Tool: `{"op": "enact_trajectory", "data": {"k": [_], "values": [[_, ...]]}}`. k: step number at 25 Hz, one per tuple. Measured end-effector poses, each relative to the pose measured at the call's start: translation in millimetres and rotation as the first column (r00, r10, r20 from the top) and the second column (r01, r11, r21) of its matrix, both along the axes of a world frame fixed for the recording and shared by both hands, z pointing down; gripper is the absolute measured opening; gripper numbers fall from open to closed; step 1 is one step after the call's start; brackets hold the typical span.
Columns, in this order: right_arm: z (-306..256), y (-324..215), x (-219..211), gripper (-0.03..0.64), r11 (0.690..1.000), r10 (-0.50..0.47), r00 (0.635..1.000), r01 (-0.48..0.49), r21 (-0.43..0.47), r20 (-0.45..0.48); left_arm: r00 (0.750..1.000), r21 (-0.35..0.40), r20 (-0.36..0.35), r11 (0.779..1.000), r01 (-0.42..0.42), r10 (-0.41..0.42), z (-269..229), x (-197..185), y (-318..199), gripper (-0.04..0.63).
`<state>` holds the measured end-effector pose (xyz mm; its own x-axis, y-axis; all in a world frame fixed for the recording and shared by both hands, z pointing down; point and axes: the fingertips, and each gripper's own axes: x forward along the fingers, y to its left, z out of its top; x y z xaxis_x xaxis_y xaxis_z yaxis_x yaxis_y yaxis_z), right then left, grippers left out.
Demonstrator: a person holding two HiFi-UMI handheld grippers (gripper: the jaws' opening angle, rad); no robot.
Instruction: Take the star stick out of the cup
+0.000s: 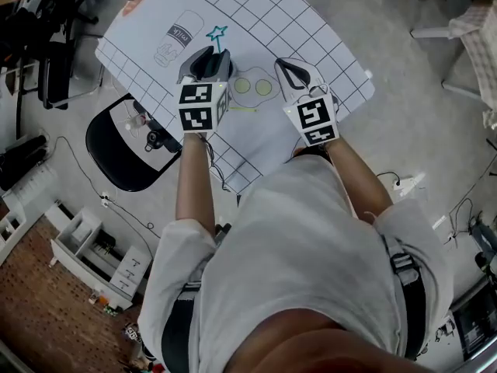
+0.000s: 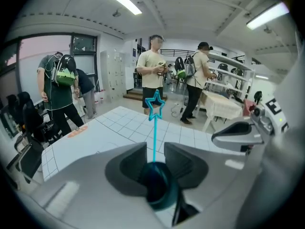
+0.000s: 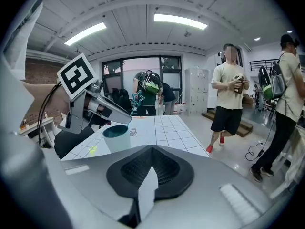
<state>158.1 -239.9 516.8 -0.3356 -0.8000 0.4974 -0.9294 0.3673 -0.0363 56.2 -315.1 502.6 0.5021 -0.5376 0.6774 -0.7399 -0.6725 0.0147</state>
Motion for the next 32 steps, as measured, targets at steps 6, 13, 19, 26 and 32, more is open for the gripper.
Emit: {"op": "enact_trajectory", "data": {"k": [6, 13, 19, 26, 32], "values": [[-3, 0, 1, 0.0, 1.0, -0.005, 1.0, 0.005, 0.004, -0.003, 1.0, 0.024, -0.005, 1.0, 0.011, -0.01, -2, 5, -5, 0.018], [-16, -2, -11, 0.0, 0.999, -0.024, 1.0, 0.024, 0.045, -0.007, 0.989, 0.163, -0.132, 0.982, 0.093, -0.071, -56, -8, -8, 0.018], [-42, 3, -34, 0.0, 0.992, -0.074, 0.997, 0.075, 0.104, -0.014, 0.957, 0.282, -0.267, 0.94, 0.191, -0.114, -135, -37, 9, 0.018], [-75, 18, -61, 0.0, 0.974, -0.135, 0.99, 0.138, 0.182, -0.026, 0.925, 0.391, -0.341, 0.869, 0.303, -0.17, -208, -82, 52, 0.018], [-87, 35, -82, 0.0, 0.952, -0.181, 0.983, 0.179, 0.25, -0.014, 0.913, 0.376, -0.334, 0.856, 0.356, -0.233, -204, -115, 93, 0.018]]}}
